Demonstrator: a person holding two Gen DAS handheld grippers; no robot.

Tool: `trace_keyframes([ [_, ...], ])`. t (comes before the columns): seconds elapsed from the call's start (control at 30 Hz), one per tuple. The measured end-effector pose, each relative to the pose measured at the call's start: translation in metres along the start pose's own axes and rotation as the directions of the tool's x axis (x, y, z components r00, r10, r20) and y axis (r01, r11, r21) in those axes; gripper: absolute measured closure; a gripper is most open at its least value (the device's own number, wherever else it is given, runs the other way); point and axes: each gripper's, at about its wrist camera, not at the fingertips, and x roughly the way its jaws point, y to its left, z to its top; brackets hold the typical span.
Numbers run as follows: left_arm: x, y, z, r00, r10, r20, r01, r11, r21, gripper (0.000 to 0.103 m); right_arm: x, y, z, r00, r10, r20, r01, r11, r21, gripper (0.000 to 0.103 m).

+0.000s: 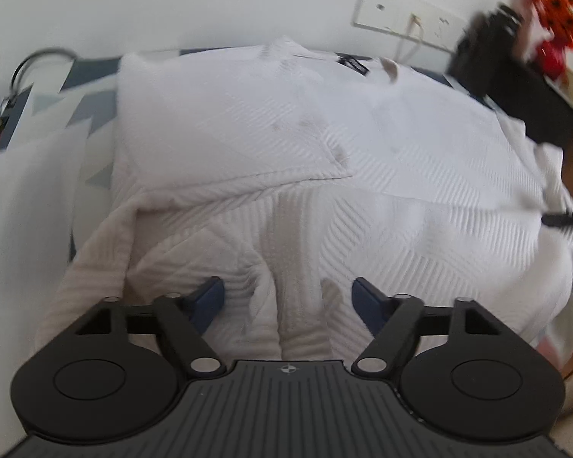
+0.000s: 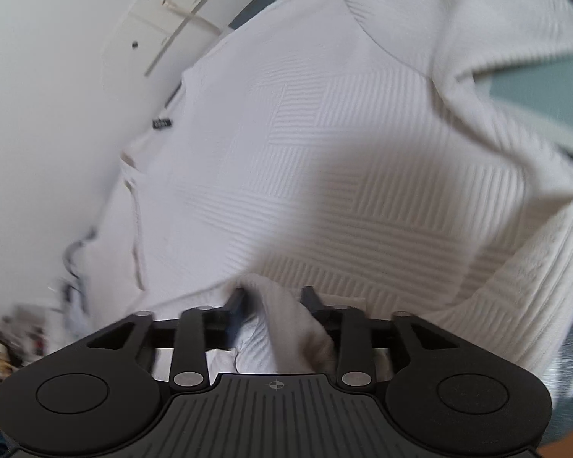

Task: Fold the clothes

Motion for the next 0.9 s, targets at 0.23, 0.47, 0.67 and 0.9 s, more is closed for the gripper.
trace_keyframes([
  [0.23, -0.032, 0.010, 0.051, 0.979, -0.080, 0.188, 0.092, 0.994, -0.055, 0.006, -0.045, 0.045, 0.019, 0.987, -0.073, 0.143, 0.088, 0.990, -0.108, 0.023],
  [0.47, -0.028, 0.017, 0.092, 0.952, -0.065, 0.300, 0.115, 0.982, -0.151, 0.003, -0.127, 0.095, 0.072, 0.817, -0.219, 0.534, 0.338, 0.931, -0.136, 0.005],
  [0.67, 0.009, 0.010, 0.101, 0.969, 0.041, 0.243, 0.010, 0.978, -0.206, 0.003, -0.184, 0.103, 0.098, 0.613, -0.264, 0.745, 0.501, 0.859, -0.108, 0.001],
  [0.9, 0.049, 0.002, 0.058, 0.987, 0.141, 0.084, -0.113, 0.956, -0.271, 0.003, -0.135, 0.031, 0.117, 0.701, -0.310, 0.642, 0.460, 0.885, -0.074, 0.001],
])
